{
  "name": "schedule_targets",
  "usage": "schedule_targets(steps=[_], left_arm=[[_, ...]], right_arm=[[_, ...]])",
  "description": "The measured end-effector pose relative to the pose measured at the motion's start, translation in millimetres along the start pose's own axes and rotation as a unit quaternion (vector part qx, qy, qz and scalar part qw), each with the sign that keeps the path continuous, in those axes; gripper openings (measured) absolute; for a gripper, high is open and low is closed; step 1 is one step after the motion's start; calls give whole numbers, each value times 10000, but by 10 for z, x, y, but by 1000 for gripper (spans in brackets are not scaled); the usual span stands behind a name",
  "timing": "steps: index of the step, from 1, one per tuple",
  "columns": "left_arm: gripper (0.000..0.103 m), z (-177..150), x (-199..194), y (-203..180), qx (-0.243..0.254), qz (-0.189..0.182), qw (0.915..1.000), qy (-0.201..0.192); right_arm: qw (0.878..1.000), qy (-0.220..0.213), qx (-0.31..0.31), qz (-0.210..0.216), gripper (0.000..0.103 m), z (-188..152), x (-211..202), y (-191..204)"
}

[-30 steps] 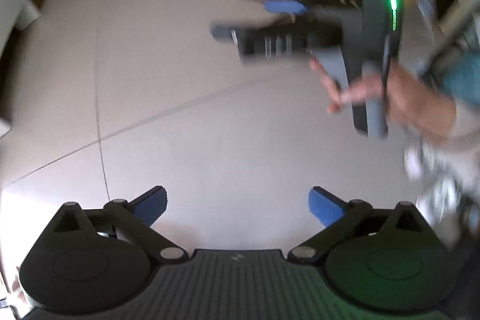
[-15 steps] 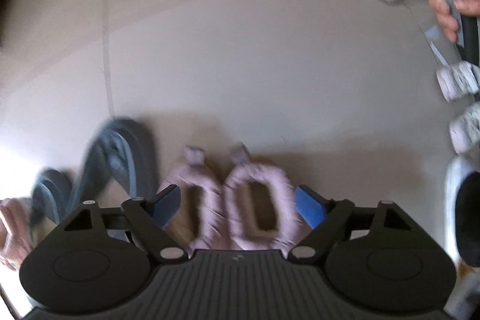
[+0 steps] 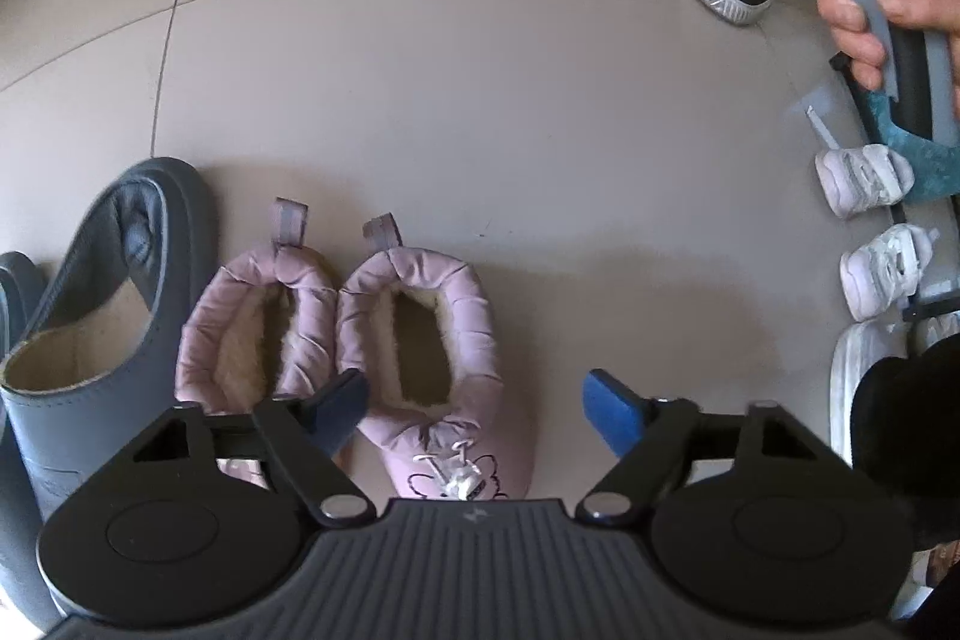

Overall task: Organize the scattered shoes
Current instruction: 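Move the left tool over the pink fuzzy slippers on the floor, then close the left tool on a pink slipper's heel loop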

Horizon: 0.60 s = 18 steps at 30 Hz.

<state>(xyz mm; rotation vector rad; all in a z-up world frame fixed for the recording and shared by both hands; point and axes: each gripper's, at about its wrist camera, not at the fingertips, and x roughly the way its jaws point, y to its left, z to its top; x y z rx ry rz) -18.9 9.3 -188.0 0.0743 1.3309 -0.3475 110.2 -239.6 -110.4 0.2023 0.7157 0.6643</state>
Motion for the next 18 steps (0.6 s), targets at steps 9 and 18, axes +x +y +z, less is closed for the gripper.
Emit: schedule_targets(steps=[9,18], left_arm=[[76,99,120,-149,-459,460,9976,229],[66,159,390,-310,-433,240,9973,544]], right_arm=[[9997,32,-255,-35,102,-28,-67,110],[9993,-106,-334,-151,102,1,-177,111]])
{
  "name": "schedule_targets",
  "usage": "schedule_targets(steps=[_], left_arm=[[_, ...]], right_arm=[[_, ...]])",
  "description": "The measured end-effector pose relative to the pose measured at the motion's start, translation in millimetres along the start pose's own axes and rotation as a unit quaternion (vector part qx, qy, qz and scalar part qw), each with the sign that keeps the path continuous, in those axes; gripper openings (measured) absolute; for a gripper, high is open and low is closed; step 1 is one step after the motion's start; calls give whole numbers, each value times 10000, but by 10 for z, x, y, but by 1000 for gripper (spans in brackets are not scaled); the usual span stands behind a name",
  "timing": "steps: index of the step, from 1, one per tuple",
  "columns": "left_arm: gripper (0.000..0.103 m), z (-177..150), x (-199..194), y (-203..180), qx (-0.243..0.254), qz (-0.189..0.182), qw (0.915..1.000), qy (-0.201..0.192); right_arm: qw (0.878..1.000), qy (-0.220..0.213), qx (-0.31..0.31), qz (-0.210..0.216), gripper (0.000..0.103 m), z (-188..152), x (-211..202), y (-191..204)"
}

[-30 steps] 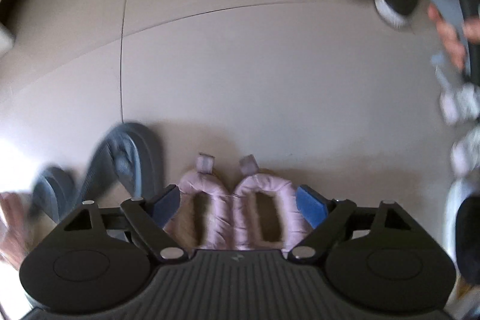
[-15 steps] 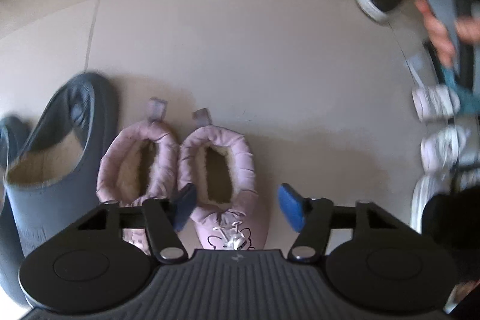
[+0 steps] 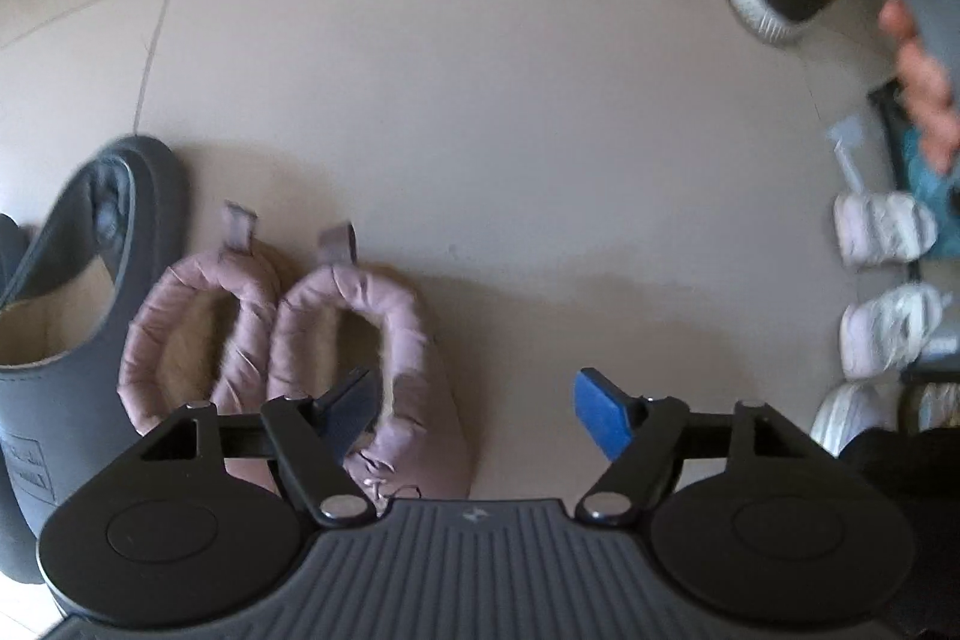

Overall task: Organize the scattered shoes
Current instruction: 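Close the left tool on a pink slipper's heel loop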

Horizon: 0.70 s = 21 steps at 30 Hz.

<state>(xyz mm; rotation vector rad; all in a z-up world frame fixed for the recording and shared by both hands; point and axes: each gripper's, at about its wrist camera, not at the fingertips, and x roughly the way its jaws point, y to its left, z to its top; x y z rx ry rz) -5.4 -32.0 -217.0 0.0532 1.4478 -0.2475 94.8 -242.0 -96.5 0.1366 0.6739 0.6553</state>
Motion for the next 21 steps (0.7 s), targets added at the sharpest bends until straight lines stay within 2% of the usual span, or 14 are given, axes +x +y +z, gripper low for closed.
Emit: schedule_targets(steps=[1,4,6,9,13,19,21], left_arm=[[60,-1,133,19,-61,58,9999,138],[26,6,291,25,30,193,9996,185],[25,24,345,32,71,202,9997,146],[23,60,313,9,178,-13,9998,13],[22,233,302,-126,339,-19,9994,-98],[22,837,273,-509,758,138,9950,-640],[22,1063,261,-638,879,166,9914,-956]], right_arm=[[10000,-11,26,-28,102,2,-4,-12],[9999,-19,147,-88,102,4,-20,-62],[9998,-45,137,-120,102,0,-47,-72],[9999,-108,32,-129,102,-5,-93,-70],[9996,-153,45,-218,102,15,-112,-96],[9970,-407,253,-614,102,117,-236,-282],[9942,-520,381,-857,102,163,-316,-402]])
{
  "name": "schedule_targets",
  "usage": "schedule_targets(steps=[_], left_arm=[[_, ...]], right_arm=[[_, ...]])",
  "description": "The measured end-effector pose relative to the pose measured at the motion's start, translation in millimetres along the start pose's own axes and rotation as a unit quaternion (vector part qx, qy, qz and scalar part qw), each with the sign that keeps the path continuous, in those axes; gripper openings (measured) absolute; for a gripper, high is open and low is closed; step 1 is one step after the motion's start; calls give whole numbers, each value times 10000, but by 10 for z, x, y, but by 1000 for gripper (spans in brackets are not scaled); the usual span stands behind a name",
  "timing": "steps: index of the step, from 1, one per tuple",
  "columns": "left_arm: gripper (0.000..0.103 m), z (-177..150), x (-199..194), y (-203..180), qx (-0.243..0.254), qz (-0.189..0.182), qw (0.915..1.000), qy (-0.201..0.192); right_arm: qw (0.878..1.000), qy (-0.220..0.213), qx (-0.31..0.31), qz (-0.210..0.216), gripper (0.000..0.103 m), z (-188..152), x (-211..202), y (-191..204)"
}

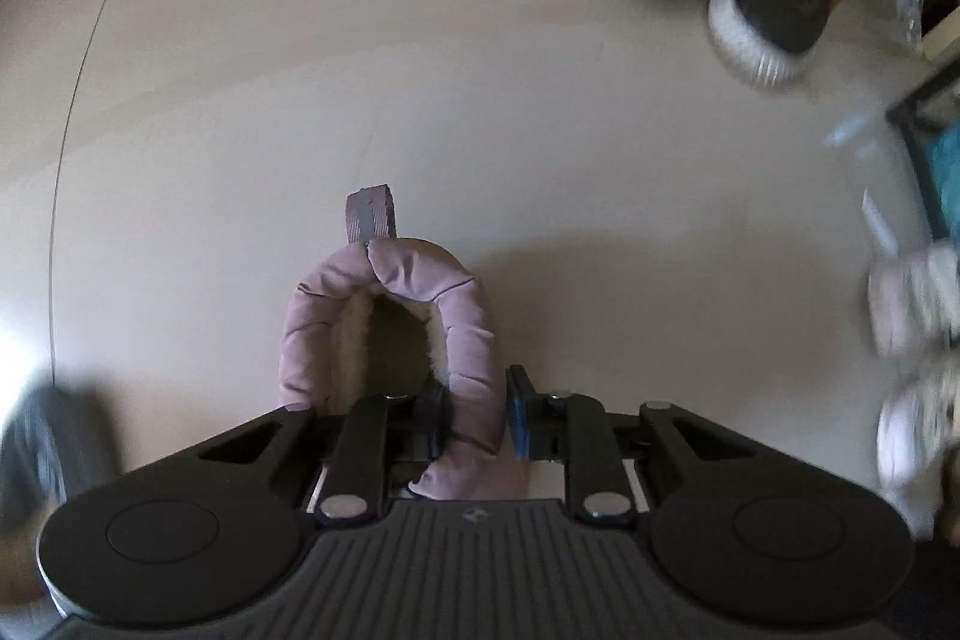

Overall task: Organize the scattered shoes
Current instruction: 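Close the left tool on a pink slipper's heel loop, then carry the pink slipper with the left tool onto the shelf's bottom board and release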

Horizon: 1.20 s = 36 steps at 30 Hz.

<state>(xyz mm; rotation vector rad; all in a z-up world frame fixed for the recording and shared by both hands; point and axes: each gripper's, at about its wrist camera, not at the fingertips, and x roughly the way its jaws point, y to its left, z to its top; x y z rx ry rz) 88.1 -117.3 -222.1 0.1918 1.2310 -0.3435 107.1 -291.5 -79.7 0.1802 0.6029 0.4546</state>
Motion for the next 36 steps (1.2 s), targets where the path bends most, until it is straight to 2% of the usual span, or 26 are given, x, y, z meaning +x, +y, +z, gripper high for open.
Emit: schedule_targets(steps=[3,7,9,14,18,20,22,26,30,33,36], left_arm=[[21,328,-30,-183,179,144,9977,-631],[21,622,10,-307,308,273,9892,-1405],[20,712,97,-335,172,253,9885,-1482],[20,1018,176,-219,-49,70,9873,-1585],[19,1530,211,-349,304,135,9807,-1926],[19,1749,265,-479,643,205,9764,-2050],[20,2000,341,-654,1227,340,9678,-2171],[20,2366,463,-870,1654,482,9589,-2256],[20,2803,684,-1077,1923,501,9522,-2320],[20,2982,819,-1219,2168,482,9464,-2346],[29,3115,978,-1360,2494,580,9337,-2502]], right_arm=[[9993,-215,30,-301,102,51,-89,-122],[9937,-648,90,-909,102,114,-263,-334],[9889,-722,232,-1275,102,158,-303,-472],[9773,-1168,288,-1745,102,259,-432,-667],[9629,-1833,-1,-1980,102,353,-481,-742],[9526,-2192,-112,-2107,102,375,-467,-804],[9452,-2427,-147,-2180,102,384,-428,-871],[9281,-2926,-329,-2280,102,338,-354,-1035],[9146,-3158,-528,-2471,102,302,-281,-1175],[9098,-3219,-322,-2601,102,292,-242,-1338],[9081,-3217,-144,-2677,102,273,-250,-1486]])
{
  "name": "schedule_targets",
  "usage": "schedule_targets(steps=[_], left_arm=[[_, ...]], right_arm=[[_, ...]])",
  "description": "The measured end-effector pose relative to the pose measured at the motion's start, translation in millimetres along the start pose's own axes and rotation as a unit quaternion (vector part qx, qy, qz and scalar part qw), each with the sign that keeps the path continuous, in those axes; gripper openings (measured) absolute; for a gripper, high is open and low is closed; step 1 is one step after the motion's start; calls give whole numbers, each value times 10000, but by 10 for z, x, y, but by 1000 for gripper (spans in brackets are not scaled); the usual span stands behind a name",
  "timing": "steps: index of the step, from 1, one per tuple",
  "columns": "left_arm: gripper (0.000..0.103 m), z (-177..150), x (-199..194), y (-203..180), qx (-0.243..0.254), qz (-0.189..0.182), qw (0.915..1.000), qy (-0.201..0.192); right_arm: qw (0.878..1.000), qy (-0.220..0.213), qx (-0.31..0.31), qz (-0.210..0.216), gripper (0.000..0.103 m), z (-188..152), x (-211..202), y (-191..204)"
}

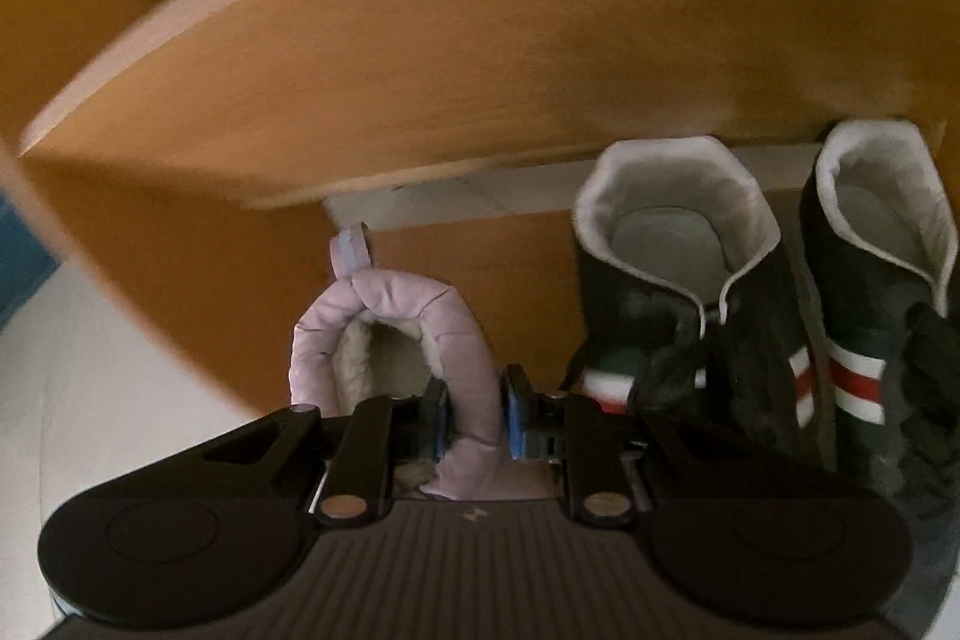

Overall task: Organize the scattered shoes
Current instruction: 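Carry the pink slipper with the left tool onto the shelf's bottom board and release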

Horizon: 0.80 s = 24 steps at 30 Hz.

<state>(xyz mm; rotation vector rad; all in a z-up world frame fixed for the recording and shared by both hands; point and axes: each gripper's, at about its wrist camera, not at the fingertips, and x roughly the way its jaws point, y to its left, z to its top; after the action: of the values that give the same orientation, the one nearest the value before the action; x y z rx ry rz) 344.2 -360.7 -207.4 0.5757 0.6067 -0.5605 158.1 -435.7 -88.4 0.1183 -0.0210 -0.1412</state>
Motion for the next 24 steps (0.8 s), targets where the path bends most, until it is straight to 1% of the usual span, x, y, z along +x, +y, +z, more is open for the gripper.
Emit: schedule_targets(steps=[1,2,3,4,5,10,12,15,18,20,23,24], left_arm=[[33,19,33,-8,15,42,10000,-56],[42,42,55,12,-90,64,9999,-114],[46,68,46,73,-350,35,9990,-272],[52,75,24,117,-513,5,9979,-386],[54,73,2,149,-617,-18,9970,-466],[54,-23,-103,234,-556,83,9976,-404],[54,-113,-207,276,-542,80,9979,-341],[54,-346,-413,382,-811,61,9966,-128],[54,-584,-538,449,-956,-28,9954,-22],[54,-720,-550,444,-892,63,9959,96],[54,-873,-670,471,-1187,155,9927,137],[54,-895,-748,472,-1305,157,9912,124]], right_arm=[[10000,10,-13,-23,102,-12,14,-36],[10000,6,-50,-30,103,-25,23,-55],[9999,-4,-96,-31,103,-37,29,-68],[9999,-13,-141,-33,103,-50,36,-80],[9998,-7,-183,-41,103,-59,37,-76],[9997,60,-240,8,103,-106,38,-25],[9995,109,-263,140,103,-119,50,15],[9990,153,-283,309,103,-133,39,91],[9985,195,-196,465,103,-139,39,184],[9984,209,-170,504,103,-136,41,229],[9973,324,-216,625,103,-136,68,338],[9954,424,-358,787,102,-150,101,401]])
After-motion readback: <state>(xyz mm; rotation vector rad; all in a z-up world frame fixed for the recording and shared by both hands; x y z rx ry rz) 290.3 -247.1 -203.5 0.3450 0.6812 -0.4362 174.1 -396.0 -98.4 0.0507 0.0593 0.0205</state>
